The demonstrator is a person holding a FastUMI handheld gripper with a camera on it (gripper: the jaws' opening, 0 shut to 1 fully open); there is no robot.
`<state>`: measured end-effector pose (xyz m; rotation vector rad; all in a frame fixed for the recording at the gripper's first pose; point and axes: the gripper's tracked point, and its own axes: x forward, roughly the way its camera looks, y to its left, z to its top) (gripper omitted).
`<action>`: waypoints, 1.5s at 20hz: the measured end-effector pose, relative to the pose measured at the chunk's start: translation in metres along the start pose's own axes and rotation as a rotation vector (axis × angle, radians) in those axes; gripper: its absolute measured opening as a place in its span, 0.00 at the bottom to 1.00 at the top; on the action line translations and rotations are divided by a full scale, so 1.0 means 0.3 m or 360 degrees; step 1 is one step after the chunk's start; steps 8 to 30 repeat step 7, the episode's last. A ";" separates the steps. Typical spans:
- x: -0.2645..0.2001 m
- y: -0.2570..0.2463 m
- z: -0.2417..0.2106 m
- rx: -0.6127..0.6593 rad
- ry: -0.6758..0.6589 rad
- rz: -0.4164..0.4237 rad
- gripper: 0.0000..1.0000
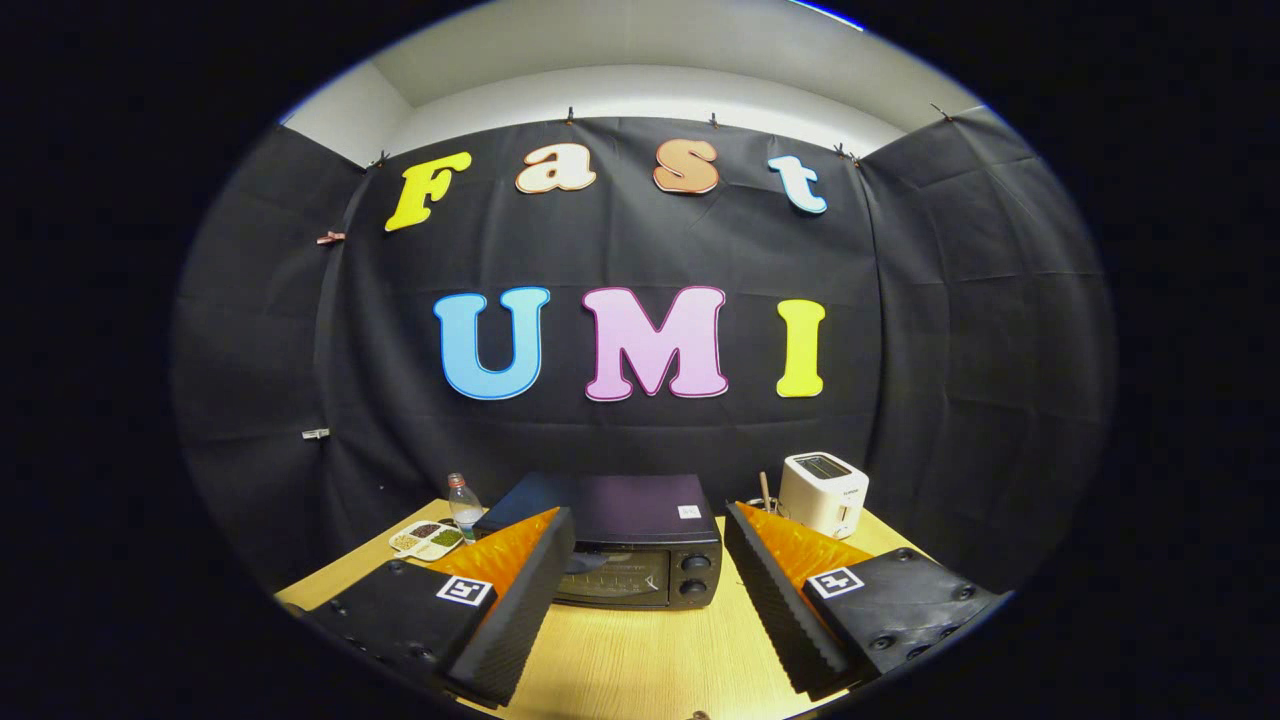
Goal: Open the toaster oven, put the food inside, and close the toaster oven door.
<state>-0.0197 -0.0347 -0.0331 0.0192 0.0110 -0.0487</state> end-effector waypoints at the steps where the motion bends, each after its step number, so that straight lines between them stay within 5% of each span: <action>1: 0.001 -0.001 0.000 -0.0001 0.0002 0.0001 0.98; 30: 0.006 -0.001 -0.006 0.0009 0.0014 0.0000 0.98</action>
